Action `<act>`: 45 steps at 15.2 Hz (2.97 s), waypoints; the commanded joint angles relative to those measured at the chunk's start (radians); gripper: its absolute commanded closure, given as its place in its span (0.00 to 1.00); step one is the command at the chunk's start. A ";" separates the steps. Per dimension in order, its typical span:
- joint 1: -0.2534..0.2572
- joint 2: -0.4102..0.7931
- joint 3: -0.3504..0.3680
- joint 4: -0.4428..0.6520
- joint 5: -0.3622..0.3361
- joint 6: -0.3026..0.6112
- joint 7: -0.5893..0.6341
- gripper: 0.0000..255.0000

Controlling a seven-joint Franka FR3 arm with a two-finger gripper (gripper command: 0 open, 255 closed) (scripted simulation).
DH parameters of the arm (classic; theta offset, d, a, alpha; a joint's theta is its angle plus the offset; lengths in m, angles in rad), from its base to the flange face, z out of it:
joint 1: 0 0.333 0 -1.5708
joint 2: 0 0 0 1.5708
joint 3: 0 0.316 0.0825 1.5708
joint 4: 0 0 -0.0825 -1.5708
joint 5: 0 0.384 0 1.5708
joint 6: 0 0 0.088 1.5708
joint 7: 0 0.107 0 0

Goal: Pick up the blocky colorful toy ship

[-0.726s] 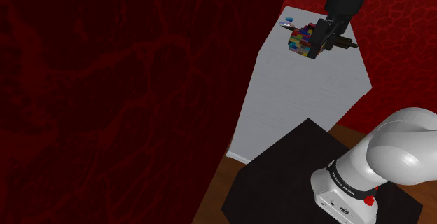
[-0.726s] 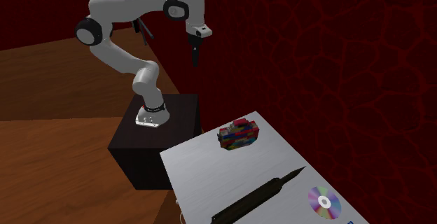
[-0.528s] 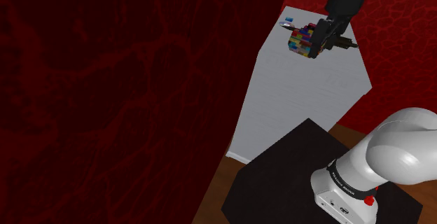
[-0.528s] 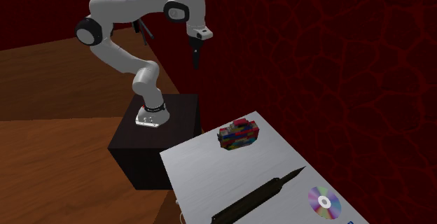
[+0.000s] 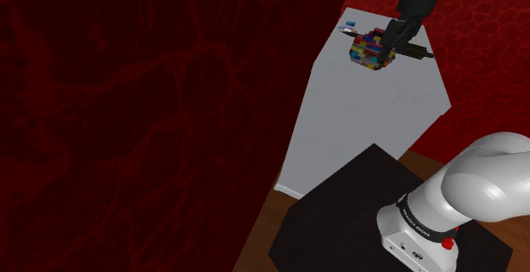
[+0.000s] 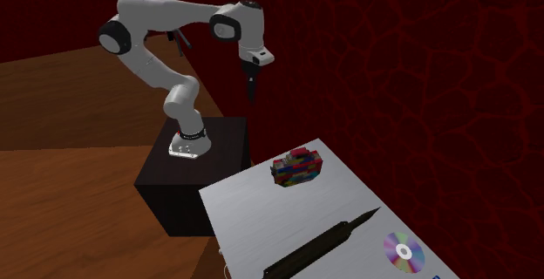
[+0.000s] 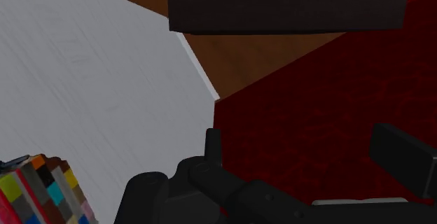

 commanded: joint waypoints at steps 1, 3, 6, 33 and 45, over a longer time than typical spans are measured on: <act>-0.013 0.046 -0.044 0.015 -0.021 0.040 -0.044 0.00; -0.023 0.092 -0.084 0.039 -0.034 0.070 -0.085 0.00; -0.035 0.168 -0.143 0.083 -0.046 0.113 -0.147 0.00; -0.122 0.770 -0.422 0.454 0.182 0.339 -0.579 1.00; -0.120 0.759 -0.422 0.481 0.175 0.302 -0.574 1.00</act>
